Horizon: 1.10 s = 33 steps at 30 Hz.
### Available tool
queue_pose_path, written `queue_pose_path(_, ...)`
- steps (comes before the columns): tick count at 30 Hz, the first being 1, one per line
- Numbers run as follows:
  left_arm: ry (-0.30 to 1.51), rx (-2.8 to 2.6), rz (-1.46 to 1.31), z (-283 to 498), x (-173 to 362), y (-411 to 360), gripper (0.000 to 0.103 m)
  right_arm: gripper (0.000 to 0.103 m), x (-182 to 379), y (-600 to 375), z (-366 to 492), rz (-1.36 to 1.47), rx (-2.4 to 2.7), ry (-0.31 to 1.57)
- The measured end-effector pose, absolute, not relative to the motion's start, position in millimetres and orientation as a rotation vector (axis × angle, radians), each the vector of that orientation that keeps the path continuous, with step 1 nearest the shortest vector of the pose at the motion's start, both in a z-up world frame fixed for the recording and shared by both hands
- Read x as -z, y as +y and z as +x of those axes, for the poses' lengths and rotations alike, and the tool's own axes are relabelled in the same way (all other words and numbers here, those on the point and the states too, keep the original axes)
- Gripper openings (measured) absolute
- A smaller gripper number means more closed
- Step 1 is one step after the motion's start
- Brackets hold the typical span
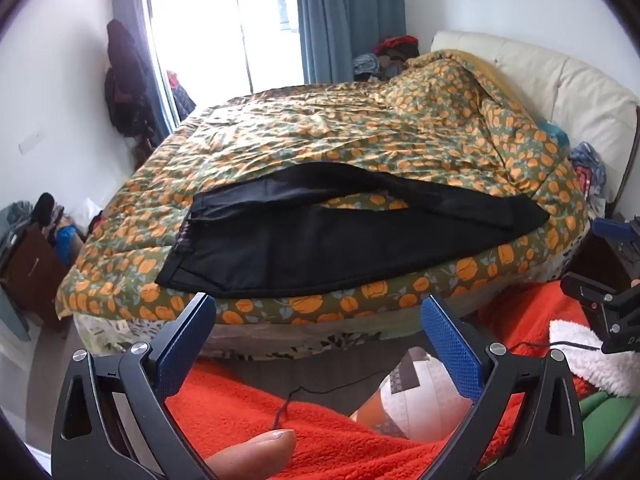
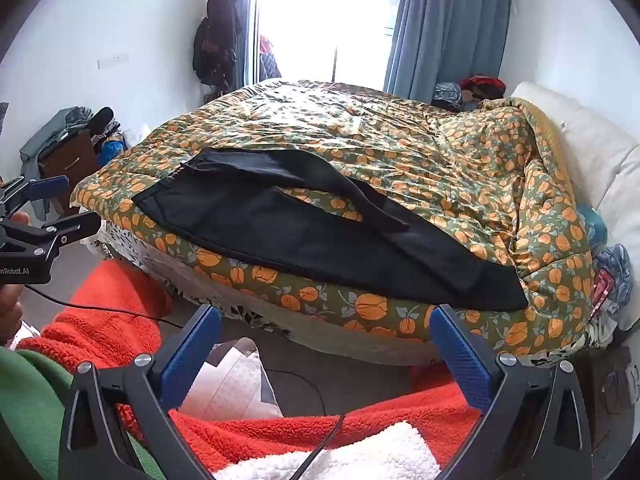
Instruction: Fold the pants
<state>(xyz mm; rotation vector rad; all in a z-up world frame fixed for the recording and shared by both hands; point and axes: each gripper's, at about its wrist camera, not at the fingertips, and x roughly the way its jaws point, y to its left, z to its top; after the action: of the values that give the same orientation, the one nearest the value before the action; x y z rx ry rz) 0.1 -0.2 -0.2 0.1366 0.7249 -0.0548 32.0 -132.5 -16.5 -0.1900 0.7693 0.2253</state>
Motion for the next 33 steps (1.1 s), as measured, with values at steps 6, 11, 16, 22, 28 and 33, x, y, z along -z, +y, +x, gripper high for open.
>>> queue_pose_path(6, 0.734, 0.069, 0.058, 0.6, 0.7, 12.6, 0.102, 0.103, 16.0, -131.5, 32.7, -0.203, -0.219, 0.768)
queue_pose_path(11, 0.733, 0.064, 0.076, 1.2, 0.7, 6.9, 0.102, 0.103, 18.7, -133.6, 33.5, -0.205, -0.213, 0.759)
queue_pose_path(16, 0.737, 0.075, 0.084, 3.1, 3.7, 0.0, 0.102, 0.103, 18.1, -135.6, 35.9, -0.205, -0.209, 0.77)
queue_pose_path(22, 0.742, 0.08, 0.085, 2.4, 4.7, -0.2, 0.102, 0.103, 21.7, -137.0, 37.0, -0.207, -0.211, 0.786)
queue_pose_path(28, 0.739, 0.082, 0.084, 1.7, 4.6, -1.2, 0.102, 0.103, 23.8, -135.8, 37.9, -0.214, -0.213, 0.788)
queue_pose_path(33, 0.735, 0.088, 0.086, 1.5, 3.3, -3.2, 0.102, 0.103, 24.9, -135.6, 38.4, -0.215, -0.211, 0.787)
